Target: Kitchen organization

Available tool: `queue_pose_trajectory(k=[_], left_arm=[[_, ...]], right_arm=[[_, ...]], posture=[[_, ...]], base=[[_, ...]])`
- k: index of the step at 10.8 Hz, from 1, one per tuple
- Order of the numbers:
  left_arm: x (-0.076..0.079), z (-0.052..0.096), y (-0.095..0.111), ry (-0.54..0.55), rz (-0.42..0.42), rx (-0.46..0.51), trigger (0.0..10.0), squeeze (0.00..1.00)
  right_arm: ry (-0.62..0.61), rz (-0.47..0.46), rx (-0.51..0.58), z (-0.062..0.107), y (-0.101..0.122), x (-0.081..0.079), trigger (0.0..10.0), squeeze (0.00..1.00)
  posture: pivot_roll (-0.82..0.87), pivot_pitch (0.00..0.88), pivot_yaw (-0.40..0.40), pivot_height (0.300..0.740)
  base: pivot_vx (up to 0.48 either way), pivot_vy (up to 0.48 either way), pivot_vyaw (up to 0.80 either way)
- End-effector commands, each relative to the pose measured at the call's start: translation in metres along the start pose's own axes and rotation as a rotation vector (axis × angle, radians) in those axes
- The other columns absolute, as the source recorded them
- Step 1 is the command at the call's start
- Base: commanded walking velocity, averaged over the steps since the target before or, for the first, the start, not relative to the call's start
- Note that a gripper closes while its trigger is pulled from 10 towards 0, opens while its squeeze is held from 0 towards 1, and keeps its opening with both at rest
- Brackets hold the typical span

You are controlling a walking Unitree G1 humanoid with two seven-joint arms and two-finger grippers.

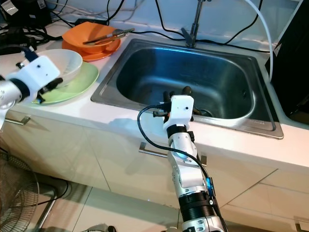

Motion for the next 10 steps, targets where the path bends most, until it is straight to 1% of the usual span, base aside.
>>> queue_pose_trajectory(k=[1,2,3,4,5,6,7,8,9,10], left_arm=[[0.0,-0.003,0.004,0.002,-0.021,0.003,10.0,0.0],[0.001,-0.006,0.001,-0.003,-0.027,-0.01,10.0,0.0],[0.004,-0.012,-0.008,-0.022,-0.058,-0.054,10.0,0.0],[0.004,-0.013,-0.012,-0.031,-0.083,-0.079,10.0,0.0],[0.006,-0.015,-0.014,-0.046,-0.068,-0.092,10.0,0.0],[0.01,-0.018,-0.02,-0.064,-0.075,-0.122,10.0,0.0],[0.011,-0.02,-0.022,-0.065,-0.086,-0.131,6.7,0.0],[0.008,-0.021,-0.021,-0.046,-0.097,-0.121,0.0,0.0],[0.007,-0.022,-0.019,-0.035,-0.104,-0.114,0.0,0.0],[0.009,-0.023,-0.018,-0.039,-0.113,-0.111,0.0,0.0]], right_arm=[[-0.013,-0.001,-0.014,0.001,-0.002,0.004,10.0,0.0],[-0.014,-0.001,-0.016,0.001,-0.003,0.004,10.0,0.0],[-0.016,0.0,-0.017,0.001,-0.003,0.004,10.0,0.0],[-0.019,0.001,-0.018,0.001,-0.003,0.004,10.0,0.0],[-0.023,0.001,-0.019,0.001,-0.004,0.006,10.0,0.0],[-0.025,0.001,-0.02,0.001,-0.004,0.006,10.0,0.0],[-0.025,0.001,-0.02,0.001,-0.004,0.006,10.0,0.0],[-0.026,0.001,-0.021,0.001,-0.004,0.006,10.0,0.0],[-0.026,0.001,-0.022,0.001,-0.004,0.005,10.0,0.0],[-0.027,0.003,-0.026,0.001,-0.005,0.005,10.0,0.0]], posture=[[-0.03,0.02,0.015,0.74],[-0.03,0.019,0.015,0.74],[-0.03,0.02,0.02,0.74],[-0.03,0.02,0.02,0.74],[-0.03,0.02,0.02,0.74],[-0.04,0.021,0.023,0.74],[-0.04,0.021,0.023,0.74],[-0.04,0.021,0.023,0.74],[-0.04,0.019,0.02,0.74],[-0.03,0.02,0.019,0.74]], base=[[0.0,0.0,0.0],[0.0,0.0,0.0],[0.0,0.0,0.0],[0.0,0.0,0.0],[0.0,0.0,0.0],[0.0,0.0,0.0],[0.0,0.0,0.0],[0.0,0.0,0.0],[0.0,0.0,0.0],[0.0,0.0,0.0]])
Point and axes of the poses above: a point about 5 cm out from each wrist's last joint towards the gripper, its own z axis pointing back from the gripper into the wrist, its own y axis along the axis of the wrist's last joint, x = y × z, the point moved 5 cm from there along -z, pointing out of the wrist towards the gripper, and after that the axes turned 13 degrees about z, right-handed, at the moved point
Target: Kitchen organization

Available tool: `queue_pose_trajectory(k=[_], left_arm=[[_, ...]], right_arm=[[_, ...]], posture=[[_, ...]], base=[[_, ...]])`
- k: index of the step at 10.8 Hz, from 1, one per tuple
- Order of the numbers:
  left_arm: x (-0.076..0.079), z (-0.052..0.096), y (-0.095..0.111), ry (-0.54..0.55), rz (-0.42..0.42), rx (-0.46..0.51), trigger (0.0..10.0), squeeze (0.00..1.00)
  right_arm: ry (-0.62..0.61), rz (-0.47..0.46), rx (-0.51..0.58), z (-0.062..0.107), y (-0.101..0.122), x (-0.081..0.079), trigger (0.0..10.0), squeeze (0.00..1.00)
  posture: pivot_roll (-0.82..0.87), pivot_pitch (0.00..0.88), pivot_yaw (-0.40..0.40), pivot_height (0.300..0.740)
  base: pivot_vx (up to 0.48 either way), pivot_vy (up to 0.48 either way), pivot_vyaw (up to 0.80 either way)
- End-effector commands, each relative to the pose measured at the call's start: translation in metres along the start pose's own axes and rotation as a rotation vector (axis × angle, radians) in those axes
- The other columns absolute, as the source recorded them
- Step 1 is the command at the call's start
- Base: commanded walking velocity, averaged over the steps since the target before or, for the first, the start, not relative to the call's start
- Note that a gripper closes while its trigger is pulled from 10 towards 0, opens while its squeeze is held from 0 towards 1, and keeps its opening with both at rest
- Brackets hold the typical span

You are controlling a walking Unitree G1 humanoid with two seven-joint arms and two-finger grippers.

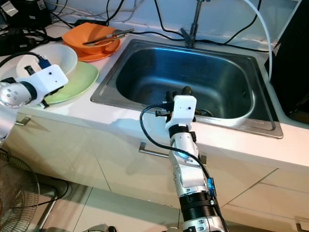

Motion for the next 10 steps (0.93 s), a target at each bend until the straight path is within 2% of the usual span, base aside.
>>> queue_pose_trajectory(k=[1,4,5,7,8,9,10], left_arm=[[0.0,-0.001,0.006,0.0,-0.024,0.01,0.0,0.0],[0.003,-0.002,0.008,0.0,-0.063,0.019,0.0,0.0],[-0.001,-0.002,0.012,0.029,-0.098,0.033,0.0,0.0],[-0.019,0.001,0.034,0.135,-0.175,0.097,0.0,0.0],[-0.022,0.002,0.044,0.166,-0.206,0.136,0.0,0.0],[-0.019,0.004,0.066,0.196,-0.272,0.228,0.0,0.0],[-0.009,0.005,0.087,0.185,-0.304,0.319,1.6,0.0]], right_arm=[[-0.004,0.005,-0.019,0.001,-0.004,0.001,10.0,0.0],[-0.009,0.008,-0.028,0.001,-0.006,0.001,10.0,0.0],[-0.01,0.008,-0.028,0.001,-0.006,0.001,10.0,0.0],[-0.007,0.007,-0.028,0.001,-0.006,0.0,10.0,0.0],[-0.008,0.008,-0.029,0.001,-0.006,0.001,10.0,0.0],[-0.012,0.009,-0.03,0.001,-0.006,0.001,10.0,0.0],[-0.012,0.009,-0.029,0.0,-0.006,0.001,10.0,0.0]], posture=[[-0.03,0.02,0.019,0.74],[-0.04,0.018,0.024,0.74],[-0.04,0.018,0.024,0.74],[-0.03,0.019,0.023,0.74],[-0.03,0.019,0.023,0.74],[-0.03,0.019,0.023,0.74],[-0.03,0.019,0.023,0.74]], base=[[0.0,0.0,0.0],[0.0,0.0,0.0],[0.0,0.0,0.0],[0.0,0.0,0.0],[0.0,0.0,0.0],[0.0,0.0,0.0],[0.0,0.0,0.0]])
Point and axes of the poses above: a point about 5 cm out from each wrist's last joint towards the gripper, its own z axis pointing back from the gripper into the wrist, its own y axis along the axis of the wrist's last joint, x = y × z, the point moved 5 cm from there along -z, pointing out of the wrist towards the gripper, and after that the axes turned 13 degrees about z, right-handed, at the moved point
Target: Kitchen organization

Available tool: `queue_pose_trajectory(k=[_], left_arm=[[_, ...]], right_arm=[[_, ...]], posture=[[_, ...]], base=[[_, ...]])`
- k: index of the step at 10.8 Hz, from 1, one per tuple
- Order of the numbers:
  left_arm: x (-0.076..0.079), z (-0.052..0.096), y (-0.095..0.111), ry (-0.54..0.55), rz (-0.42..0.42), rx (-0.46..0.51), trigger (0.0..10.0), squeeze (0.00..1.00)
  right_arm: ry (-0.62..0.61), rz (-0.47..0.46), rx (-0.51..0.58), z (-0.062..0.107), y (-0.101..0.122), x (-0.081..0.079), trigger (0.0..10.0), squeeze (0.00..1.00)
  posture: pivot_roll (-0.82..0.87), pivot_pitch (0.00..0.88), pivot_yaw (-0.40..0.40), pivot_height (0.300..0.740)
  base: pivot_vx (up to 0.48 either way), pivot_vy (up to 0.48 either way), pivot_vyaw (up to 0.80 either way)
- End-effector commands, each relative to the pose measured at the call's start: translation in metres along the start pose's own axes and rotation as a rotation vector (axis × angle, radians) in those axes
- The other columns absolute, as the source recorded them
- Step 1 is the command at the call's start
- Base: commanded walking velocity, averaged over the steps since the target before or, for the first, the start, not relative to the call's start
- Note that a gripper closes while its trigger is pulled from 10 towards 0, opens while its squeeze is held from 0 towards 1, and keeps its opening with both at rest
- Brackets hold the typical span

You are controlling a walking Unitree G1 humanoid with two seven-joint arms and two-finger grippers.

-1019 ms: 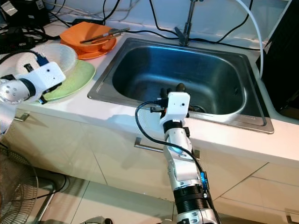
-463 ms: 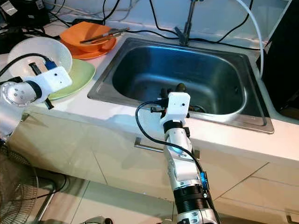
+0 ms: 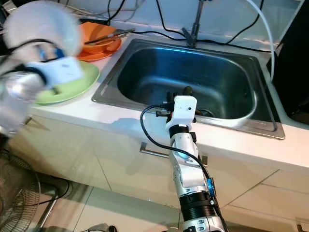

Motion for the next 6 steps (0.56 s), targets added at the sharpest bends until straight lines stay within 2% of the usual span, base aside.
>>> queue_pose_trajectory(k=[1,2,3,4,5,6], left_arm=[[-0.004,-0.002,0.038,0.015,-0.045,0.135,10.0,0.0],[0.014,-0.004,0.054,-0.044,-0.05,0.194,10.0,0.0],[0.031,-0.004,0.068,-0.087,-0.045,0.243,10.0,0.0],[0.046,-0.004,0.076,-0.123,-0.063,0.279,10.0,0.0],[0.053,-0.004,0.079,-0.14,-0.066,0.294,10.0,0.0],[0.062,-0.004,0.084,-0.171,-0.069,0.311,10.0,0.0]], right_arm=[[0.005,0.011,-0.008,-0.002,0.0,-0.001,10.0,0.0],[-0.001,0.009,0.003,-0.006,0.004,0.003,10.0,0.36],[-0.017,-0.01,0.024,-0.01,0.013,0.01,10.0,1.0],[-0.047,-0.056,0.054,-0.018,0.029,0.021,10.0,1.0],[-0.057,-0.071,0.074,-0.021,0.038,0.026,10.0,1.0],[-0.061,-0.125,0.104,-0.027,0.054,0.032,10.0,1.0]], posture=[[-0.04,0.017,0.021,0.74],[-0.04,0.019,0.024,0.74],[-0.04,0.019,0.024,0.74],[-0.05,0.02,0.028,0.74],[-0.05,0.02,0.028,0.74],[-0.05,0.02,0.03,0.74]], base=[[0.0,0.0,0.0],[0.0,0.0,0.0],[0.0,0.0,0.0],[0.0,0.0,0.0],[0.0,0.0,0.0],[0.0,0.0,0.0]])
Point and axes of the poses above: a point about 5 cm out from each wrist's last joint towards the gripper, its own z axis pointing back from the gripper into the wrist, its own y axis along the axis of the wrist's last joint, x = y × z, the point moved 5 cm from there along -z, pointing out of the wrist towards the gripper, and after that the axes turned 13 degrees about z, right-handed, at the moved point
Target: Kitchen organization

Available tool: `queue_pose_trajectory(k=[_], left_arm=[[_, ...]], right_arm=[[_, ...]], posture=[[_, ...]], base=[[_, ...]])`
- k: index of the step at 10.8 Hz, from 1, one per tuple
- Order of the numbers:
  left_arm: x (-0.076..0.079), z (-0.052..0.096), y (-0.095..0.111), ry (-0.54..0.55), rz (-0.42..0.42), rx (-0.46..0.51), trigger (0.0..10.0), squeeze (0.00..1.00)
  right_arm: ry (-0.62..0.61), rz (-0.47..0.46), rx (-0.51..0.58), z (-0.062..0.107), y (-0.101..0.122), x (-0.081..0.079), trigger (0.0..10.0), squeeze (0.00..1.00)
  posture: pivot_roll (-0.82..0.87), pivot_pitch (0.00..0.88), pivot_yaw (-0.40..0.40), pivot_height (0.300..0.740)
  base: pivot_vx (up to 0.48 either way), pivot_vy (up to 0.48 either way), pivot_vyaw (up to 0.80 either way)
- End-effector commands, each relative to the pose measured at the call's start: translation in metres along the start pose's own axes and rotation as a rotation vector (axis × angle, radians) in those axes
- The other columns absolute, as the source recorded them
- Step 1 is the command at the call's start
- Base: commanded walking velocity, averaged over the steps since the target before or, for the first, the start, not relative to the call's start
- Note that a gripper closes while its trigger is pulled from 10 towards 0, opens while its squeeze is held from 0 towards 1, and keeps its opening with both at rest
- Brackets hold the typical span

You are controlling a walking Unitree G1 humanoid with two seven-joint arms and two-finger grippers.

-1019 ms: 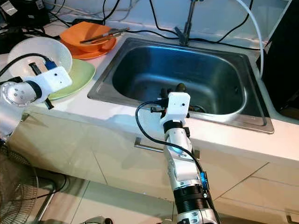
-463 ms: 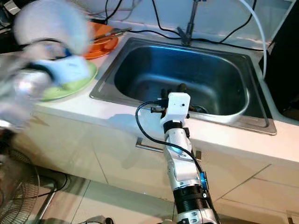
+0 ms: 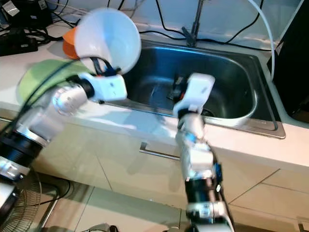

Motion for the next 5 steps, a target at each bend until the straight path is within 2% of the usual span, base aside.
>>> queue_pose_trajectory(k=[1,3,4,5], left_arm=[[0.001,0.0,0.011,-0.01,-0.027,0.038,10.0,0.0],[0.01,-0.001,0.013,-0.037,-0.028,0.05,10.0,0.0],[0.014,-0.002,0.016,-0.054,-0.03,0.062,10.0,0.0],[0.019,-0.003,0.019,-0.068,-0.028,0.074,10.0,0.0]], right_arm=[[0.001,-0.047,0.025,-0.004,0.013,0.002,10.0,1.0],[0.042,-0.121,0.015,-0.006,0.021,-0.005,10.0,1.0],[0.064,-0.163,0.004,-0.006,0.023,-0.009,10.0,0.0],[0.088,-0.176,-0.006,-0.006,0.023,-0.013,10.0,0.0]], posture=[[-0.05,0.02,0.03,0.74],[-0.06,0.018,0.035,0.74],[-0.06,0.014,0.036,0.74],[-0.06,0.011,0.036,0.74]], base=[[0.0,0.0,0.0],[0.0,0.0,0.0],[0.0,0.0,0.0],[0.0,0.0,0.0]])
Point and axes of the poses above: a point about 5 cm out from each wrist's last joint towards the gripper, its own z axis pointing back from the gripper into the wrist, its own y axis along the axis of the wrist's last joint, x = y × z, the point moved 5 cm from there along -z, pointing out of the wrist towards the gripper, and after that the axes turned 13 degrees about z, right-handed, at the moved point
